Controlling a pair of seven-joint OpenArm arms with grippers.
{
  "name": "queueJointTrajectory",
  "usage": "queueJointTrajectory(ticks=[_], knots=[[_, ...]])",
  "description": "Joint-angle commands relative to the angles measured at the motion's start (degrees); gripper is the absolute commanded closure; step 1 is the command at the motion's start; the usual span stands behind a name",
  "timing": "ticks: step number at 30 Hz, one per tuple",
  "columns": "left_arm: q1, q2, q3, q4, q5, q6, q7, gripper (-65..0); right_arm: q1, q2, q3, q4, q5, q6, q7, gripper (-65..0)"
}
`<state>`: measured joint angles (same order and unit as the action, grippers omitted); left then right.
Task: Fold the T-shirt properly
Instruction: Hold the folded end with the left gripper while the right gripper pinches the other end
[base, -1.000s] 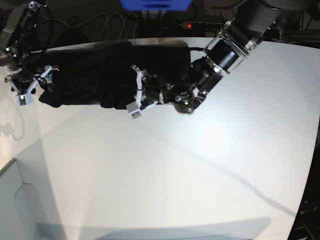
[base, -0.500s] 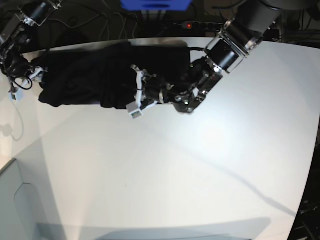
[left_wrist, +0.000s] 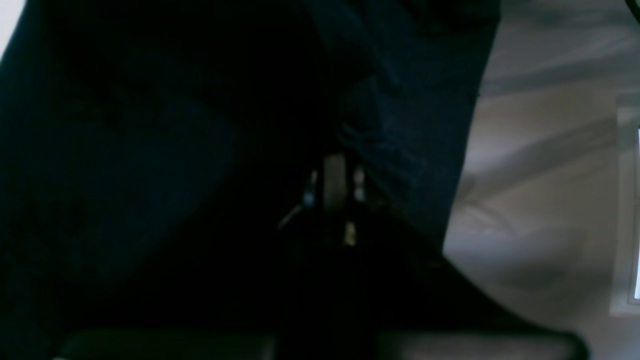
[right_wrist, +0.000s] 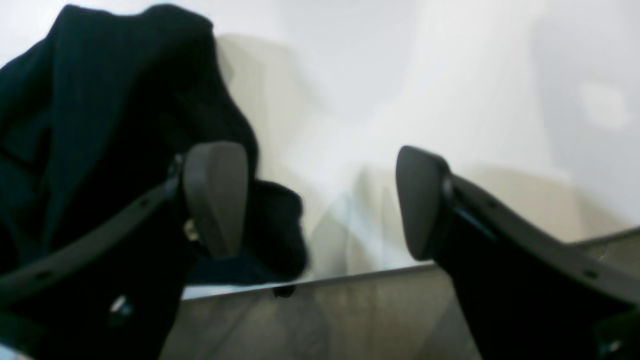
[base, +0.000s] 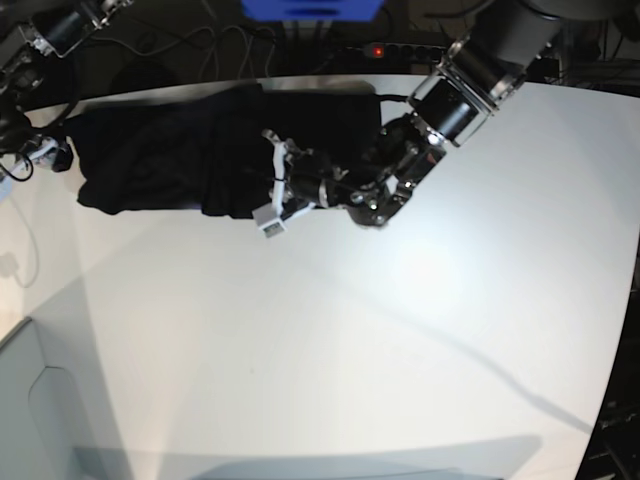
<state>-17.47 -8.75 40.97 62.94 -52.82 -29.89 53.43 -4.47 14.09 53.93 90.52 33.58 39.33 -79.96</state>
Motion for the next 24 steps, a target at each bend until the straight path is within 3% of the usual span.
queueJointTrajectory(ticks=[1, 8, 14, 24], knots=[[-0.1, -1.8, 0.0, -1.1, 8.9, 3.4, 4.3, -2.4, 0.5, 1.1, 0.3, 0.7, 2.1, 0.7, 0.0, -47.8], [-0.1, -1.8, 0.0, -1.1, 8.9, 3.4, 4.3, -2.4, 2.0, 0.8, 3.4, 0.2, 11.5, 0.7, 0.0, -47.8], [-0.1, -1.8, 0.0, -1.1, 8.9, 3.4, 4.3, -2.4, 2.0, 1.2, 4.7, -9.9, 19.6, 0.7, 0.0, -47.8], [-0.1, -1.8, 0.0, -1.1, 8.9, 3.4, 4.3, -2.4, 1.0, 1.0, 4.6, -15.2, 23.8, 0.7, 0.0, -47.7]])
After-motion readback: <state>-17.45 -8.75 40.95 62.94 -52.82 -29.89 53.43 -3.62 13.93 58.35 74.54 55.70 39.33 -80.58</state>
